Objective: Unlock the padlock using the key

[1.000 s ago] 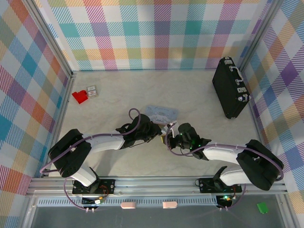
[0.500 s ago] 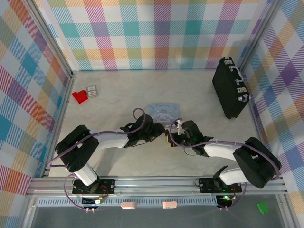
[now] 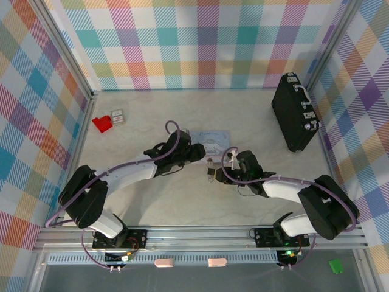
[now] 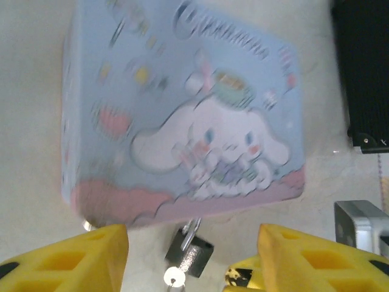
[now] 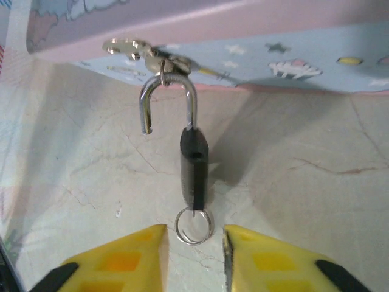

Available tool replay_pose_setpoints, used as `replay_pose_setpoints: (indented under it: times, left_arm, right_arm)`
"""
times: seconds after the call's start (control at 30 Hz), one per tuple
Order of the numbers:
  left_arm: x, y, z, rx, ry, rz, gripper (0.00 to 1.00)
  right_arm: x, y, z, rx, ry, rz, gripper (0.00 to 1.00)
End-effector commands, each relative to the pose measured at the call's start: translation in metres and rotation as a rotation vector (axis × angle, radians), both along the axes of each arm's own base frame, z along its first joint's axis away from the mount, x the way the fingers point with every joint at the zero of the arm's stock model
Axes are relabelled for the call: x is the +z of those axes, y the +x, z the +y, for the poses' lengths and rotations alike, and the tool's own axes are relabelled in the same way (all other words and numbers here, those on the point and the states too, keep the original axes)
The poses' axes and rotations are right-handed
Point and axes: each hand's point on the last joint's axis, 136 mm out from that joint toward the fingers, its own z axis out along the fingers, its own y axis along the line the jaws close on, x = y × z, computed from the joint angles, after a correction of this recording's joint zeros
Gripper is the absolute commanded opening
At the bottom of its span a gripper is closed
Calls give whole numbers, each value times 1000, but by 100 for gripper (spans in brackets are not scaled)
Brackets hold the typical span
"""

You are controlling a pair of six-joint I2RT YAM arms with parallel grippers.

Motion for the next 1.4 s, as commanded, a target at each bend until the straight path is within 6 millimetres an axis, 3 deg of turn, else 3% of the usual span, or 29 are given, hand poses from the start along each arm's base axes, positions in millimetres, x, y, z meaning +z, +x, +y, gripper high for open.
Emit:
replay_pose_setpoints:
  times: [0.0,0.2,0.4,0.6,0.87,1.17,1.37]
  left_arm:
    - [-1,10,22,-69,200,-40,60]
    - [-13,34,21,-93,217,-4,61]
    - [-30,45,10,-107,187,33,61]
    - [-44,47,7,-96,179,61,60]
    - [-68,41,23,11,186,120,57]
    - [-79,33,37,112,148,139,54]
    - [-80,30,43,151,137,138,53]
  right_arm:
    - [9,9,3,7,17,4,35]
    - [4,18,11,17,38,19,38]
    - [-11,27,18,7,47,32,42]
    - [-19,31,30,26,69,36,49]
    - [-31,32,44,32,7,43,45]
    - [-11,32,53,-6,-13,-61,43]
    - [-4,33,46,-64,-6,-80,44]
